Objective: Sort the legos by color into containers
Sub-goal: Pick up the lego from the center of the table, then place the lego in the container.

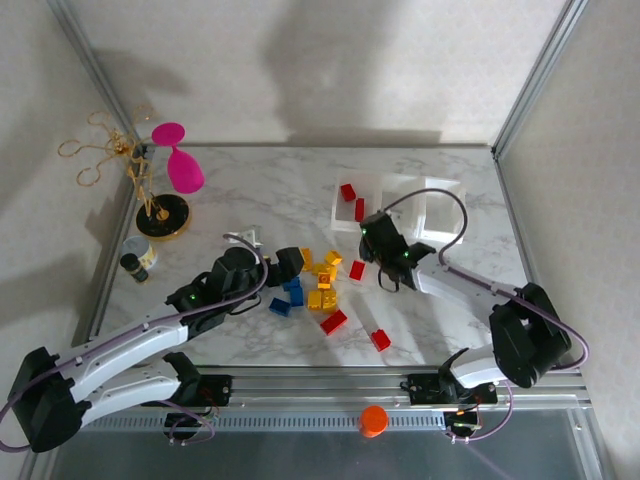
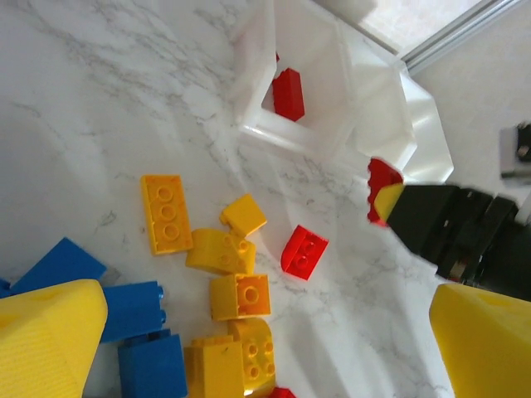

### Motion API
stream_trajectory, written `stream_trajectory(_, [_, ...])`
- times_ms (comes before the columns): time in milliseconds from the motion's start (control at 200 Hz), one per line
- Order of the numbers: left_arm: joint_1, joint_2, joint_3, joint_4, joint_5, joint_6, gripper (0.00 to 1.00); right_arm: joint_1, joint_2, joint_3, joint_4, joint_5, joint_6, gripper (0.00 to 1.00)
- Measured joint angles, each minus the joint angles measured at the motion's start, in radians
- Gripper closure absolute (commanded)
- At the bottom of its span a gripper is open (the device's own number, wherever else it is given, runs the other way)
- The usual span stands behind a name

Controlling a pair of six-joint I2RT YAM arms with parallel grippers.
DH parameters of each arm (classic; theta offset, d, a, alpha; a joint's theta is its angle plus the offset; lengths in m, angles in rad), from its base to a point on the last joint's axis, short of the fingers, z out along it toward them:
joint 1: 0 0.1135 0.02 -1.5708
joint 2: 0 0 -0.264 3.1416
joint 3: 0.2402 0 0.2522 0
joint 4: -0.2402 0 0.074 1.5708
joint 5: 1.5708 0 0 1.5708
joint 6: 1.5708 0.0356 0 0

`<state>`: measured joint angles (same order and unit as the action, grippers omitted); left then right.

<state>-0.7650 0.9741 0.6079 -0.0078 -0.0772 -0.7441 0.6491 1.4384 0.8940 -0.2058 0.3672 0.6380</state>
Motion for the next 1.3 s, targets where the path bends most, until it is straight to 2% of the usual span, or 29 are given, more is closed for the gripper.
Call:
stream_trajectory(391, [0.067, 0.145, 0.092, 0.047, -0.028, 0.040, 0.00, -0.117, 0.418, 0.412, 0.076, -0.032, -0.143, 0.68])
stream_trajectory(441, [0.082, 0.164, 0.103, 0.051, -0.024, 0.044, 0.00, -0.127, 0.463, 0.456, 0.080, -0.034, -0.157, 0.65])
stream_trajectory(531, [0.103, 0.183, 0.113, 0.054, -0.021, 0.050, 0.00, -0.139, 0.537, 0.532, 0.077, -0.039, -0.179, 0.51])
stream_trajectory(616, [0.113, 0.188, 0.119, 0.055, -0.020, 0.061, 0.00, -0.144, 0.579, 0.582, 0.073, -0.039, -0.194, 0.49])
stream_trajectory(696, [0.114, 0.188, 0.130, 0.054, -0.013, 0.072, 0.00, -0.144, 0.579, 0.586, 0.074, -0.048, -0.203, 0.45])
stream_trajectory(856, [0.114, 0.188, 0.152, 0.052, 0.008, 0.087, 0.00, -0.141, 0.546, 0.575, 0.061, -0.063, -0.208, 0.44])
stream_trajectory(1096, [0.114, 0.172, 0.148, 0.048, 0.058, 0.086, 0.00, -0.109, 0.315, 0.395, 0.053, -0.083, -0.192, 0.38])
stream_trajectory(1297, [0.101, 0.102, 0.113, 0.029, 0.082, 0.085, 0.00, -0.068, 0.209, 0.260, 0.033, -0.083, -0.143, 0.32])
